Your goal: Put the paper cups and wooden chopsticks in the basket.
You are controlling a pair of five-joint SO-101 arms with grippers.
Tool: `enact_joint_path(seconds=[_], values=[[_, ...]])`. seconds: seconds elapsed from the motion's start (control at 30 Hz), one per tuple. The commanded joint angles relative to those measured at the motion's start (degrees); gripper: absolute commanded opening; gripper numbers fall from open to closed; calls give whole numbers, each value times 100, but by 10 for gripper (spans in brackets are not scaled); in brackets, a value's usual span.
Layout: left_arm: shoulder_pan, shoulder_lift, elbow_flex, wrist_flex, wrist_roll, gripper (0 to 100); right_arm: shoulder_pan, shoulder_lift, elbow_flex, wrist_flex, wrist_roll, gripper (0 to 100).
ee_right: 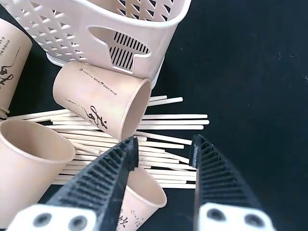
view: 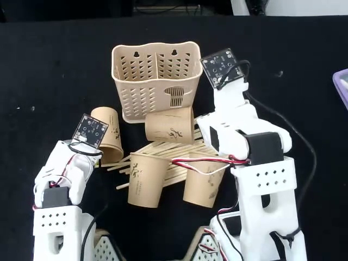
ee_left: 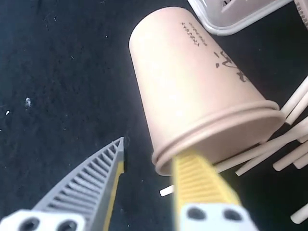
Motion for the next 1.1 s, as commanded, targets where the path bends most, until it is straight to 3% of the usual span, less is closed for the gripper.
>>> enact_joint_path(seconds=[0.0,0.27,0.67,0.97,1.07], values=[[22,-79,-75,-88,44,29,44,-189,-22,-123,18,191],[-40,-88,-145,97,44,30,53,-189,-22,-114,18,191],[-31,-35,-2536,2760,0,30,53,-224,-31,-88,62,191],[-40,-18,-3477,3815,-369,29,18,-233,-22,-79,79,190],[-40,-18,-3521,4070,-466,29,-369,-338,4,-79,273,188]])
